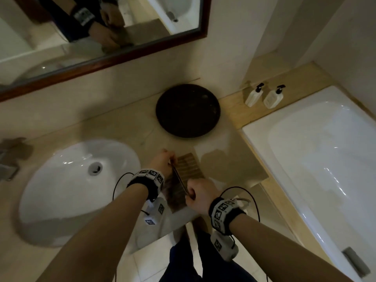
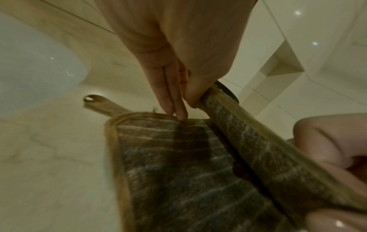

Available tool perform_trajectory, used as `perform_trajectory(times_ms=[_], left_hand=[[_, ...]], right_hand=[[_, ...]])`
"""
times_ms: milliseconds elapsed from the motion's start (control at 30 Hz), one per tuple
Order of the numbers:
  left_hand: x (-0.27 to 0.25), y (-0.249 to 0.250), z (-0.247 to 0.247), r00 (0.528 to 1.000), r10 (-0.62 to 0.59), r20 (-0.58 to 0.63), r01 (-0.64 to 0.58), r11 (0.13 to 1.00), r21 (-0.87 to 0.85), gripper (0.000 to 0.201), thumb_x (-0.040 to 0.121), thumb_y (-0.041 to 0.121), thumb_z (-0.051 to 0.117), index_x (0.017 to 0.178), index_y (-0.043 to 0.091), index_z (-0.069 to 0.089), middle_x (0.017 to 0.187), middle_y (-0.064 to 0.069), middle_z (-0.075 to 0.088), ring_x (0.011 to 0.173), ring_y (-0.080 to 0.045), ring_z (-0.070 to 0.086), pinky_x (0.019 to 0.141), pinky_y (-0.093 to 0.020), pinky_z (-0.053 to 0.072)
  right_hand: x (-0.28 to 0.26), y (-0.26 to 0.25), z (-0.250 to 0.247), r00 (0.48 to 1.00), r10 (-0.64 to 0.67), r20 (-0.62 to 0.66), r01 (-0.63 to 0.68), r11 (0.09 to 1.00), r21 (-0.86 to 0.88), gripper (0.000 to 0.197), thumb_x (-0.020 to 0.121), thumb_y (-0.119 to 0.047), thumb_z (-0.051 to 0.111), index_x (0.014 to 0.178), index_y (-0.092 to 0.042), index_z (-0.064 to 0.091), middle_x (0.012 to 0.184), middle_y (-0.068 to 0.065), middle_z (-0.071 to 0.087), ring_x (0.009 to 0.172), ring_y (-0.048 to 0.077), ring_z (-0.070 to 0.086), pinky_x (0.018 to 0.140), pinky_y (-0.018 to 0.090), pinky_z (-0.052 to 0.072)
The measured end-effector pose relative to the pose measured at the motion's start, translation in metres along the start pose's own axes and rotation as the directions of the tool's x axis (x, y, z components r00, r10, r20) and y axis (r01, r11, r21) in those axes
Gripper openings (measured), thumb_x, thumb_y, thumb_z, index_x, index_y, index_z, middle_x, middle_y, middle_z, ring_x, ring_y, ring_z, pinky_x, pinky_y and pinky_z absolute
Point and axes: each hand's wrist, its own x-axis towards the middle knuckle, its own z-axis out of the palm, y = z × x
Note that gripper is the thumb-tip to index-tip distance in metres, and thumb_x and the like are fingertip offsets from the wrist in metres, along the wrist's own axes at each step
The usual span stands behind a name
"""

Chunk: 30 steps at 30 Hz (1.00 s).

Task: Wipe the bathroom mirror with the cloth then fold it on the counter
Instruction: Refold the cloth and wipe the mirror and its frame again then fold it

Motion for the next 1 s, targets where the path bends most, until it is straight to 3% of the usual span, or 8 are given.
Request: perform_trajectory(times_ms=[133,267,433,633,700,800,900,1000], left_hand=[[-0.017,-0.015,-0.003,0.999,-0.030,-0.042,0.030,1.000,-0.003,0.029,0.074,-0.010,0.049,0.080,0.015,0.062,0.092,-0.004,0.049,0.079,-0.029,0.054,0.072,-0.038,0.046],[-0.028,-0.027,-0.003,0.994,-0.030,-0.104,0.026,0.999,-0.037,0.030,0.073,-0.015,0.046,0.080,0.009,0.062,0.092,-0.004,0.050,0.082,-0.025,0.049,0.068,-0.029,0.035],[-0.038,-0.042,0.001,0.988,-0.025,-0.152,0.018,0.999,-0.046,0.031,0.074,-0.015,0.045,0.075,0.011,0.061,0.098,-0.005,0.051,0.083,-0.025,0.051,0.069,-0.028,0.036],[-0.042,-0.050,-0.003,0.994,-0.053,-0.095,0.065,0.990,0.129,0.032,0.073,-0.007,0.056,0.069,0.024,0.063,0.109,0.000,0.053,0.093,-0.024,0.055,0.082,-0.035,0.047],[-0.041,-0.049,-0.003,0.988,-0.012,-0.153,0.038,0.985,0.171,0.029,0.073,-0.005,0.058,0.073,0.022,0.068,0.106,-0.002,0.056,0.092,-0.026,0.057,0.080,-0.036,0.049],[-0.034,-0.037,0.001,0.984,-0.014,-0.179,0.028,0.997,0.076,0.020,0.087,0.006,0.054,0.099,0.015,0.066,0.112,-0.004,0.055,0.094,-0.027,0.057,0.079,-0.033,0.047],[-0.019,-0.023,0.010,0.998,-0.061,-0.029,0.063,0.995,0.074,0.033,0.090,0.023,0.060,0.122,0.019,0.053,0.124,-0.003,0.050,0.105,-0.025,0.057,0.089,-0.035,0.048],[-0.005,-0.011,0.016,0.992,-0.097,0.085,0.081,0.981,0.174,0.052,0.086,0.033,0.067,0.130,0.021,0.043,0.131,-0.005,0.046,0.115,-0.026,0.051,0.097,-0.042,0.045]], right_hand=[[0.003,-0.013,0.019,0.997,-0.009,0.072,0.010,1.000,-0.023,0.029,0.081,-0.030,0.060,0.070,-0.024,0.034,0.070,-0.003,0.046,0.066,0.020,0.049,0.061,0.038,0.046],[0.006,-0.021,0.029,0.992,-0.045,0.114,0.051,0.997,-0.050,0.026,0.081,-0.028,0.060,0.073,-0.023,0.035,0.070,-0.004,0.043,0.068,0.022,0.048,0.058,0.035,0.041],[0.010,-0.027,0.040,0.990,-0.069,0.126,0.082,0.991,-0.105,0.024,0.078,-0.025,0.059,0.073,-0.023,0.036,0.068,-0.006,0.038,0.067,0.020,0.044,0.055,0.031,0.034],[0.009,-0.024,0.048,0.991,-0.042,0.126,0.058,0.991,-0.121,0.028,0.078,-0.052,0.059,0.078,-0.026,0.049,0.080,-0.008,0.049,0.074,0.014,0.047,0.064,0.032,0.044],[0.006,-0.020,0.047,0.997,0.015,0.070,-0.009,0.997,-0.081,0.033,0.078,-0.059,0.056,0.079,-0.026,0.052,0.083,-0.008,0.054,0.076,0.012,0.052,0.067,0.031,0.047],[0.003,-0.003,0.046,0.978,0.181,-0.107,-0.169,0.979,0.117,0.021,0.086,-0.040,0.059,0.085,-0.021,0.051,0.095,-0.002,0.054,0.086,0.017,0.053,0.076,0.031,0.049],[-0.001,0.017,0.044,0.886,0.384,-0.261,-0.337,0.918,0.210,0.020,0.085,-0.027,0.062,0.098,-0.019,0.048,0.107,0.000,0.047,0.098,0.019,0.045,0.085,0.032,0.043],[-0.007,0.031,0.038,0.831,0.519,-0.202,-0.476,0.850,0.226,0.033,0.083,-0.037,0.063,0.107,-0.022,0.048,0.110,-0.002,0.045,0.102,0.019,0.045,0.088,0.034,0.043]])
